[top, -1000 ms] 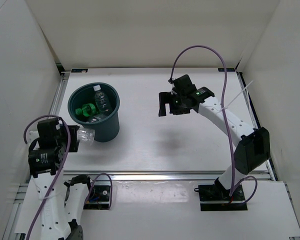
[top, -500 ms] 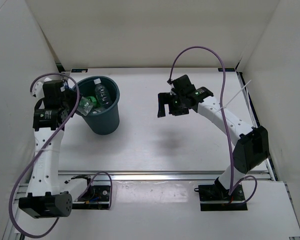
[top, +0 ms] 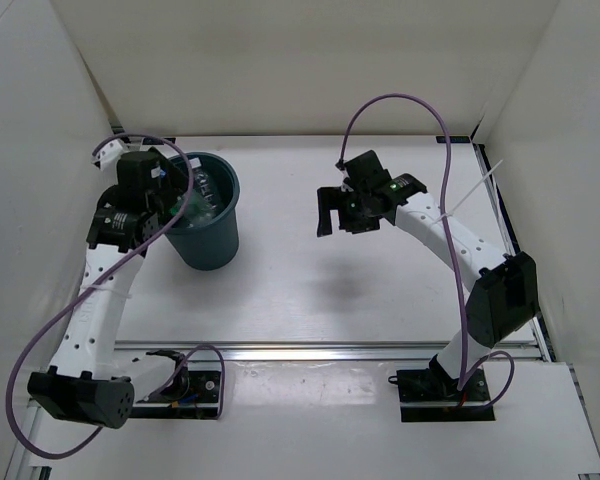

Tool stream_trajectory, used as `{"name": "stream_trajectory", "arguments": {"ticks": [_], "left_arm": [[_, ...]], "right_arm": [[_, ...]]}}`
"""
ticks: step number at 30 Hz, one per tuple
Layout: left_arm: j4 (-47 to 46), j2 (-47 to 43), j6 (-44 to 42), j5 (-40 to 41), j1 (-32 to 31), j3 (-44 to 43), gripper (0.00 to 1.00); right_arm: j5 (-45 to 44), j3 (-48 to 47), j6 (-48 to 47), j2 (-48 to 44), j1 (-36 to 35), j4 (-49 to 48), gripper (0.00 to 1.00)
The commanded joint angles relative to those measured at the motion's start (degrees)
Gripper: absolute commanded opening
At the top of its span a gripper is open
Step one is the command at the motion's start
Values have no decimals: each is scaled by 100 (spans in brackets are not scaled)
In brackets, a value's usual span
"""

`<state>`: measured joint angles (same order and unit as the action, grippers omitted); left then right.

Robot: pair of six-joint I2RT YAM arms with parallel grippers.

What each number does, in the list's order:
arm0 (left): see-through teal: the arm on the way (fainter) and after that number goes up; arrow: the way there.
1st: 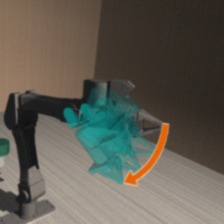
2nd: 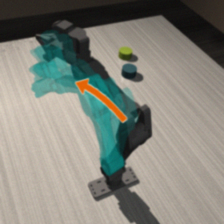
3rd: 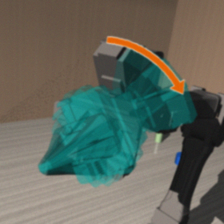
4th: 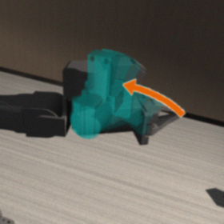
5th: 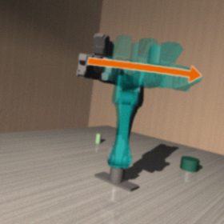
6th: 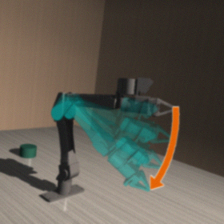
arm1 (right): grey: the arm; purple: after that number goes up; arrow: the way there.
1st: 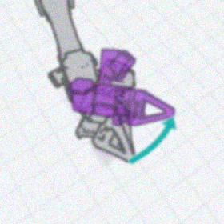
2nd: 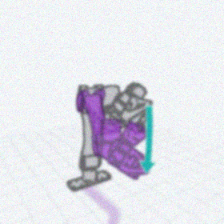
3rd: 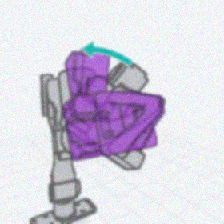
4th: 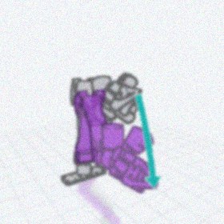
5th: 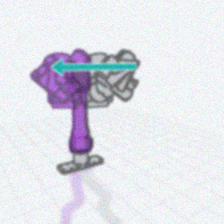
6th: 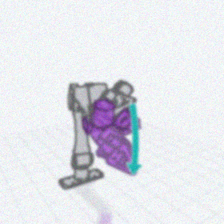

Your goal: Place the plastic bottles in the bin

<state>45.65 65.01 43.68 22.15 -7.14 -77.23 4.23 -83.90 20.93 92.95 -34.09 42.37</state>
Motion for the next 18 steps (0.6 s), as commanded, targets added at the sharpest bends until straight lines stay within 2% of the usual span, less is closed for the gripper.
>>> {"name": "stream_trajectory", "arguments": {"ticks": [1, 4, 6, 13, 15, 18], "left_arm": [[-118, -155, -369, 901, -437, -29, 100], [-118, -566, -510, 1465, -560, -151, 100], [276, -866, -370, 1704, -561, -30, 100], [1576, -2649, 613, 1854, -499, 1683, 100], [1684, -2844, 694, 1924, -499, 2071, 100], [1684, -2968, 694, 2476, -499, 2414, 100]], "right_arm": [[-237, -48, 122, -242, 34, 122, 100], [-238, -214, 394, -242, 104, 394, 100], [-238, -424, 490, -189, 174, 665, 100], [-536, -242, 605, -786, 227, 676, 100], [-791, -188, 605, -961, 227, 676, 100], [-1273, -127, 684, -1085, 227, 772, 100]]}}
